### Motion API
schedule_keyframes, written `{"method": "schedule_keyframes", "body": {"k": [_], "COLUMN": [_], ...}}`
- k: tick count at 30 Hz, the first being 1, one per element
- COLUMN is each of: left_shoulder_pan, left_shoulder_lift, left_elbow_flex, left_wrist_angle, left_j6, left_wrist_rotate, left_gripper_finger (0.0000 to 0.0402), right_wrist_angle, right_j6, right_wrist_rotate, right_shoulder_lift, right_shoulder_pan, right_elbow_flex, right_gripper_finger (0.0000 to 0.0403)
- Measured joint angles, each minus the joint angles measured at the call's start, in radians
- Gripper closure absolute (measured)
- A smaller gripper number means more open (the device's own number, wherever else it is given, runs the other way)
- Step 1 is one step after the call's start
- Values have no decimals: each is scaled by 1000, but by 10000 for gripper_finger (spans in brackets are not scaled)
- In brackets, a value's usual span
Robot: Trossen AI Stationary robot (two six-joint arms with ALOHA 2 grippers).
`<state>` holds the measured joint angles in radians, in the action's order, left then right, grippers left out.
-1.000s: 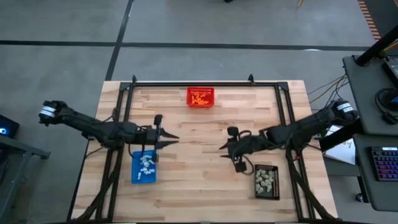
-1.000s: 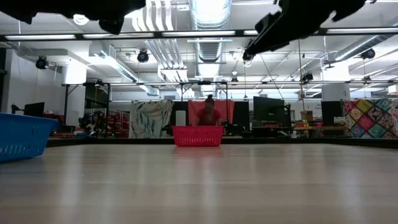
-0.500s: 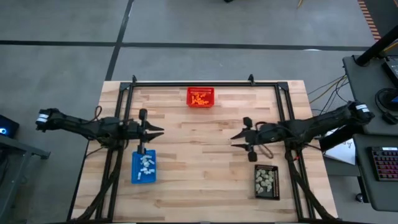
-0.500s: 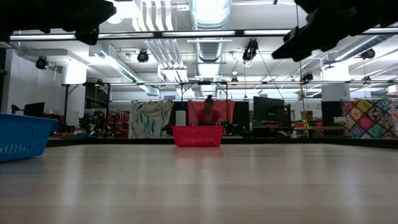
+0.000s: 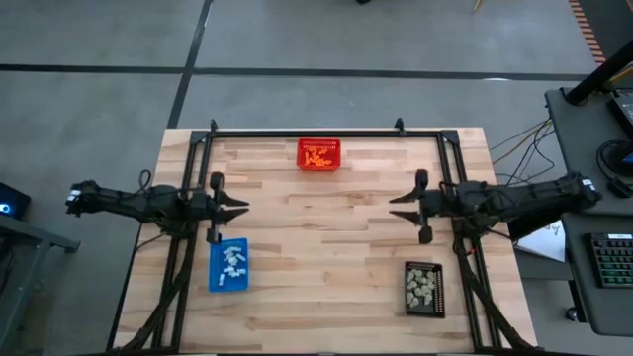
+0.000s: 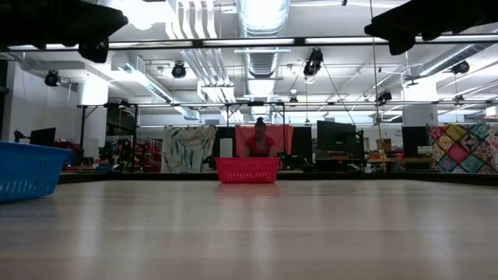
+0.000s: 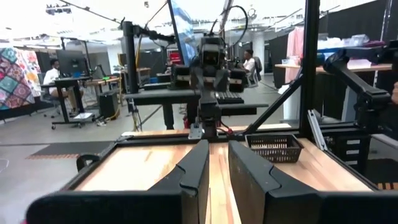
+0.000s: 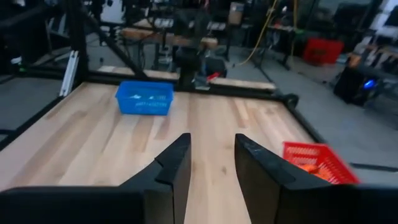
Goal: Sort Halloween decoration
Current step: Return to Home Position
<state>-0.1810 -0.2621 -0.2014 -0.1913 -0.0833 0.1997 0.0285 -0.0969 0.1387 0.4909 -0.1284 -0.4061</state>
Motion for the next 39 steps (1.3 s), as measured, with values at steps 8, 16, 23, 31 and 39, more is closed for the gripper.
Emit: {"method": "schedule_keyframes", "body": {"k": [8,16,23,31,39], "left_shoulder_pan": [0,0,0,0,0], "left_shoulder_lift": [109,219,263,257,248], "left_elbow_flex": [116,173,191,191,192], "left_wrist_angle": [-2,-4,36,37,68], "left_j6": [64,67,92,144,164], "left_wrist_rotate": [0,1,2,1,0], "left_gripper_finger": [359,359,359,359,359], "right_wrist_angle": [-115,-153,-166,-153,-110], "right_j6": [-18,-8,18,18,27], "right_wrist_rotate": [-9,-12,-11,-8,-17], "right_shoulder_lift": [-134,-297,-489,-478,-490], "right_shoulder_pan": [63,64,64,65,64], "right_elbow_flex": [2,74,182,218,277], "right_gripper_finger": [294,301,304,306,315]}}
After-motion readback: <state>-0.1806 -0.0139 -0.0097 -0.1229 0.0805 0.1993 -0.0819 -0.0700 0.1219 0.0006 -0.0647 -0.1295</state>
